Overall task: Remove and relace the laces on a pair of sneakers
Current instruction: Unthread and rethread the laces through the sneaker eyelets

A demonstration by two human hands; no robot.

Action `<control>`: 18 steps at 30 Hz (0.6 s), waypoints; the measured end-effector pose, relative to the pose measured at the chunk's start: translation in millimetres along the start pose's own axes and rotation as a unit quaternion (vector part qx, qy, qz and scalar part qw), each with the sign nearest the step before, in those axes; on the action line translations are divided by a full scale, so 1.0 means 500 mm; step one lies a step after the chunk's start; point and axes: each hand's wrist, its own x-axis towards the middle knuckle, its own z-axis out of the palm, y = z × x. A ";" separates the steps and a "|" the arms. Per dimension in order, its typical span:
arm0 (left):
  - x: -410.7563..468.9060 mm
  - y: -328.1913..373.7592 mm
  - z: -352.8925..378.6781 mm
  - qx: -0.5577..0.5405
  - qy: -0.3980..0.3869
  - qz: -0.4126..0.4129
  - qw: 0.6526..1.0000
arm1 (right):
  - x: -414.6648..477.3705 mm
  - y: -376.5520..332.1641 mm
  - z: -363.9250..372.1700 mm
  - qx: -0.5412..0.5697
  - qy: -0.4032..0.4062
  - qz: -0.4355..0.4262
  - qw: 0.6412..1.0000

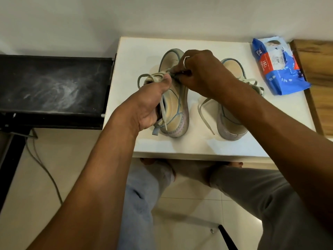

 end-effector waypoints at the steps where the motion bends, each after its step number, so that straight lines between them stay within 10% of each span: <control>1: -0.001 0.000 0.002 0.001 -0.001 0.000 1.000 | 0.001 0.000 -0.005 -0.004 -0.009 0.001 1.000; 18: -0.005 0.000 0.019 0.012 0.010 -0.005 1.000 | 0.021 0.003 -0.002 -0.007 0.061 0.133 0.989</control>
